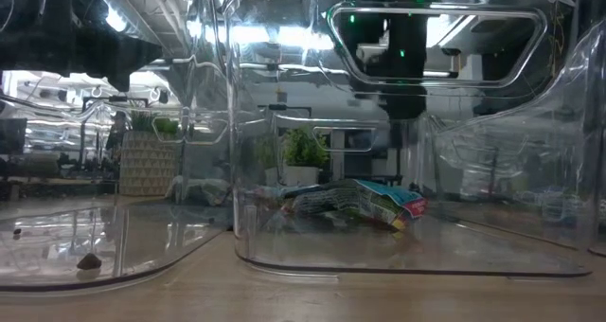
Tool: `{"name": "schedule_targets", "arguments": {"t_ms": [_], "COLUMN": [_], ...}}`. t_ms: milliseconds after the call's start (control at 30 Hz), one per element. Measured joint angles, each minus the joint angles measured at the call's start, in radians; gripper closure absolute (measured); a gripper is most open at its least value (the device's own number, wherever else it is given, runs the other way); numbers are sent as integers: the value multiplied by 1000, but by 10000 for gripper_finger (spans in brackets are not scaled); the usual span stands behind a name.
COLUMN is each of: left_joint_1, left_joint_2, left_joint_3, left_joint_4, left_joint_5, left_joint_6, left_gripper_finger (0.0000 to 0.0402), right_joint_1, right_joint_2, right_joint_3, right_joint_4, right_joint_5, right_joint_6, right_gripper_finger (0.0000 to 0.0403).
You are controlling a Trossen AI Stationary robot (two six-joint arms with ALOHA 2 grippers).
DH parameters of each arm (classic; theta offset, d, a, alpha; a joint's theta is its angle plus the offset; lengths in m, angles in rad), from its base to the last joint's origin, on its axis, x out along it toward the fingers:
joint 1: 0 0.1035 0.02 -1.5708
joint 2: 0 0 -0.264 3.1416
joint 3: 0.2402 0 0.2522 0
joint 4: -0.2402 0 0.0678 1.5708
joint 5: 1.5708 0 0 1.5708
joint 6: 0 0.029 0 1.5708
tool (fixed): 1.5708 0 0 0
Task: Pick and place Granola Bars by type
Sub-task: Put the blue granola bar into the right transparent bin
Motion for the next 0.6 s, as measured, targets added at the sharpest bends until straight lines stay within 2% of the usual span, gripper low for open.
{"name": "schedule_targets", "arguments": {"t_ms": [200,367,600], "left_joint_1": [0,0,0], "left_joint_2": [0,0,0], "left_joint_3": [0,0,0], "left_joint_4": [0,0,0], "left_joint_5": [0,0,0], "left_joint_6": [0,0,0], "left_gripper_finger": [392,392,390], "right_joint_1": [1,13,114], "right_joint_2": [-79,-212,-415], "right_joint_3": [78,80,80], "right_joint_4": [-92,-139,-148], "right_joint_5": [0,2,4], "right_joint_6": [71,154,257], "right_gripper_finger": [358,373,362]}}
